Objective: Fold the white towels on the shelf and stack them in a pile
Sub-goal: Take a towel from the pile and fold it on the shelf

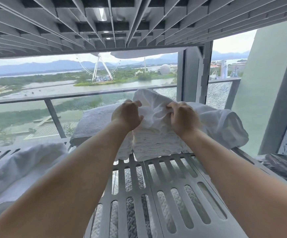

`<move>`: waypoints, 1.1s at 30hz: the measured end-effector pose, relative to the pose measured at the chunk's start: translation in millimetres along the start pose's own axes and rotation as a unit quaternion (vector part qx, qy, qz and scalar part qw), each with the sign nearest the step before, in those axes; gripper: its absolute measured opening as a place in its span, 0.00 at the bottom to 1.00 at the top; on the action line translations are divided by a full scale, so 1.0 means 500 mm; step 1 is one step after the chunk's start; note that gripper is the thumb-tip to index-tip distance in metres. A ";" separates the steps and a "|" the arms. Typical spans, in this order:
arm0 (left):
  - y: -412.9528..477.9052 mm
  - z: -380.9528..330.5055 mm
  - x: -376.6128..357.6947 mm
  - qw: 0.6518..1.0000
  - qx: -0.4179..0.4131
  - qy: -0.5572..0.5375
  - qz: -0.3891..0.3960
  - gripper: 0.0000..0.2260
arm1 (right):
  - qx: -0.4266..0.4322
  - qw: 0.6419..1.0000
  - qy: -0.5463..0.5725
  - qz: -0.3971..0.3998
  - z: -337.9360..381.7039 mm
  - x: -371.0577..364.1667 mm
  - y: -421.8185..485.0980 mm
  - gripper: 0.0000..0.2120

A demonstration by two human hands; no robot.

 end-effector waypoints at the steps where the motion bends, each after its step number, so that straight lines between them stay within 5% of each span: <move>1: 0.001 0.000 -0.001 1.000 -0.004 -0.011 -0.005 0.20 | -0.005 1.000 0.007 -0.003 -0.001 0.000 0.002 0.17; 12: 0.010 -0.008 0.019 0.991 0.000 -0.094 -0.092 0.22 | -0.089 0.985 0.130 -0.072 -0.013 0.008 0.012 0.13; 33: -0.098 -0.063 0.158 0.972 0.004 -0.126 -0.196 0.20 | -0.102 0.927 0.289 -0.215 0.015 0.107 -0.065 0.12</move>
Point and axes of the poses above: each hand's wrist, its own y-axis towards the middle knuckle, its own x-axis out of the back of the hand, z = x × y, the point moved 5 cm from there along y, towards the middle knuckle, and after that the axes turned 6 degrees about -z, right-handed, at the moved point
